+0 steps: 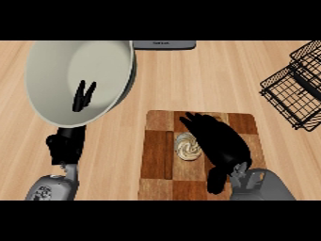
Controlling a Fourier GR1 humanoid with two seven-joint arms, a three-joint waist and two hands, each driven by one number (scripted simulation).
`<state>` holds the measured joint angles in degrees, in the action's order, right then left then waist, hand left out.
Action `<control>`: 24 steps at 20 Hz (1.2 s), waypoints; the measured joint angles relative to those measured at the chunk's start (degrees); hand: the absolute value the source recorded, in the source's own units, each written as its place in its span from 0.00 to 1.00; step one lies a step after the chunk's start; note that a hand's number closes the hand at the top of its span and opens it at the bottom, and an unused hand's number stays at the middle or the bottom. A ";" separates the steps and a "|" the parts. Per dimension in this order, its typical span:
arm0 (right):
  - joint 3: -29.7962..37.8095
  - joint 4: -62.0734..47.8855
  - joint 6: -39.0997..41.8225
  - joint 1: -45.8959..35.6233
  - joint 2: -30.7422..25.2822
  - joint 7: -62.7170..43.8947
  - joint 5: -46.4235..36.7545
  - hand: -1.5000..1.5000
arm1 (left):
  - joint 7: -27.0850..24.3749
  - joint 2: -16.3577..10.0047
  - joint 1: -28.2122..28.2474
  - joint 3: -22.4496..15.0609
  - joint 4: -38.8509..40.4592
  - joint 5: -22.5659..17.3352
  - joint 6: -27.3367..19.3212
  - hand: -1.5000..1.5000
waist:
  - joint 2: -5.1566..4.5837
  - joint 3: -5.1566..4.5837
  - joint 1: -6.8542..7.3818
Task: Pick the cupcake from the cutting board and place it in the tiered basket
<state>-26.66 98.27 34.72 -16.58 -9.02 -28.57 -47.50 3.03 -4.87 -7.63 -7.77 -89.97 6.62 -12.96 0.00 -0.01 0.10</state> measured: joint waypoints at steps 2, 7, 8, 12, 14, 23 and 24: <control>0.24 -1.19 -0.75 0.50 0.16 1.48 -1.33 0.00 | -1.13 0.70 0.69 0.02 0.75 0.38 -0.03 0.50 | 0.01 0.00 -0.01; 1.24 -3.37 -1.21 0.87 1.71 3.45 -3.61 0.00 | -0.93 1.94 -0.53 0.44 1.55 1.38 0.08 0.50 | 0.00 0.00 -0.04; 1.16 -4.28 -1.62 0.82 2.31 3.70 -4.04 0.00 | -0.43 1.35 -0.98 1.36 1.37 0.82 0.77 0.50 | 0.00 0.00 -0.04; 2.75 -7.67 -2.56 -0.53 3.39 5.83 -5.21 0.00 | -0.35 1.46 -0.12 1.64 0.42 0.81 1.68 0.50 | 0.00 0.00 0.04; 2.75 -9.16 -3.26 -0.71 4.45 6.39 -6.34 0.00 | -0.01 1.34 -0.46 2.27 0.13 0.69 2.22 0.50 | -0.01 0.01 0.03; 3.21 -13.82 -8.04 1.28 7.23 10.44 -9.56 0.00 | -0.64 2.62 -0.71 2.75 1.17 2.32 2.15 0.50 | -0.01 0.01 -0.03; 3.34 -14.08 -8.68 1.66 7.40 10.92 -9.85 0.00 | -0.57 2.91 -0.82 2.53 1.27 2.77 1.98 0.50 | 0.00 0.01 -0.05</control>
<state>-23.32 84.19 26.04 -14.92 -1.62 -17.65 -57.35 2.47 -1.96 -8.46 -5.24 -88.70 9.39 -10.99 0.00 0.00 0.05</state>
